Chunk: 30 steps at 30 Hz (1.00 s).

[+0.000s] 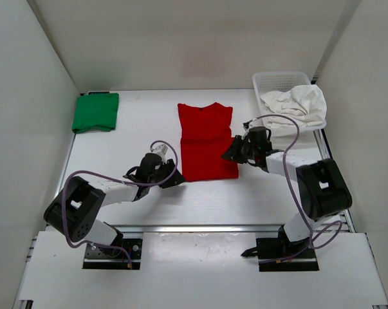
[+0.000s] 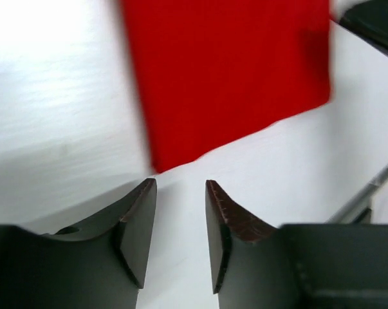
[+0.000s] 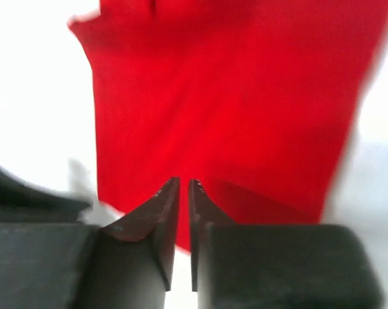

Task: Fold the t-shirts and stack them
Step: Fold the folded rectangular tshirt in 1/3 of the way, then grab one side of the 2/3 rectangular tshirt with both arms

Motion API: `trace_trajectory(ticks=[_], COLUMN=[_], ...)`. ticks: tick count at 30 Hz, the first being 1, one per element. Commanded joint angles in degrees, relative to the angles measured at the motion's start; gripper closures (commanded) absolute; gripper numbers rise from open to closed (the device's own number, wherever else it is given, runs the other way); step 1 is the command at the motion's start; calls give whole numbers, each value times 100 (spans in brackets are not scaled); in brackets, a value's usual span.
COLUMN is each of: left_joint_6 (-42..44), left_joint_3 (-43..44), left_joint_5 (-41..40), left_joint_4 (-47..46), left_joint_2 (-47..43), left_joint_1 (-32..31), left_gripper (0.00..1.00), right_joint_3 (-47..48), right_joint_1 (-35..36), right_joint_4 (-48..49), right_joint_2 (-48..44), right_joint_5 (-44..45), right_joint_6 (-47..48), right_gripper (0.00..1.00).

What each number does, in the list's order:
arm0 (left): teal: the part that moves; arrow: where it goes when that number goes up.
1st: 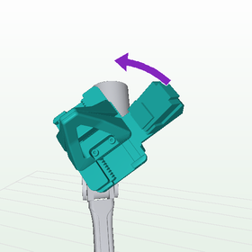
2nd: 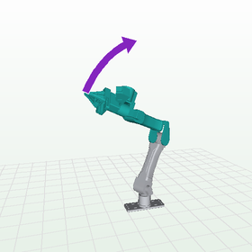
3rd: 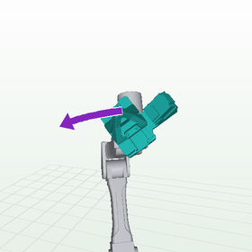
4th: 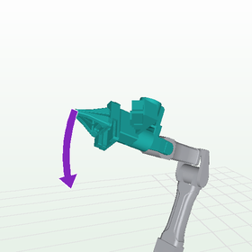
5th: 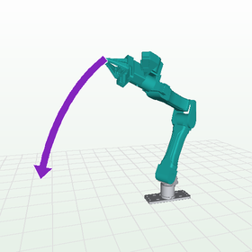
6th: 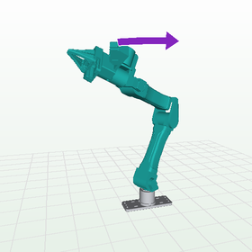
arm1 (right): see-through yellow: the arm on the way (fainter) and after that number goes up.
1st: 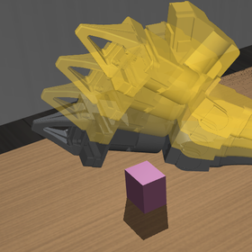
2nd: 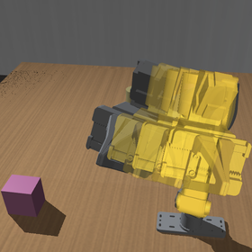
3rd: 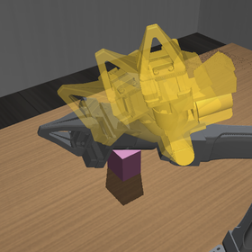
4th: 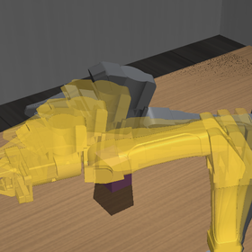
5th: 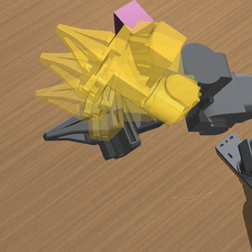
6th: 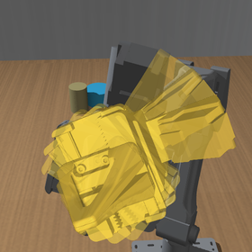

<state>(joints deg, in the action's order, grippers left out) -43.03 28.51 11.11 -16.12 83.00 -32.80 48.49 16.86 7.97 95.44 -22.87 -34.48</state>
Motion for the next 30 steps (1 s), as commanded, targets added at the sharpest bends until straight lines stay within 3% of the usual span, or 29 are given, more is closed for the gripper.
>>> trace_trajectory(ticks=[1,6,9,14,17,24,26,29,30], left_joint_6=[119,66,-39,-101,-110,-127,-154,-136,-153], left_joint_3=[-214,-101,-144,-171,-136,-135,-65,58,110], left_joint_5=[-224,-250,-451,-593,-593,-461,-435,-382,-373], left_joint_4=[232,47,-14,-75,-84,-216,-269,-286,-234], left_joint_2=[-144,198,234,339,453,673,796,884,867], left_joint_1=[80,10,2,-104,-156,-113,-130,-78,-104], left_gripper=[49,44,51,54,56,61,66,81,87], right_joint_3=[-568,-1735,-2149,-2458,-2511,-2581,-2538,-2520,-2563], right_joint_1=[18,-121,-183,-280,-359,-412,-455,-429,-386], right_joint_4=[567,337,188,301,521,1022,1040,1084,1084], right_joint_2=[-762,-1913,-2266,-2074,-1783,-1361,-1300,-1308,-1343], right_joint_5=[273,828,1101,802,478,424,433,363,423], right_joint_6=[-314,-296,-209,-155,-217,-331,-270,-270,-287], right_gripper=[83,62,59,59,66,69,75,96,98])
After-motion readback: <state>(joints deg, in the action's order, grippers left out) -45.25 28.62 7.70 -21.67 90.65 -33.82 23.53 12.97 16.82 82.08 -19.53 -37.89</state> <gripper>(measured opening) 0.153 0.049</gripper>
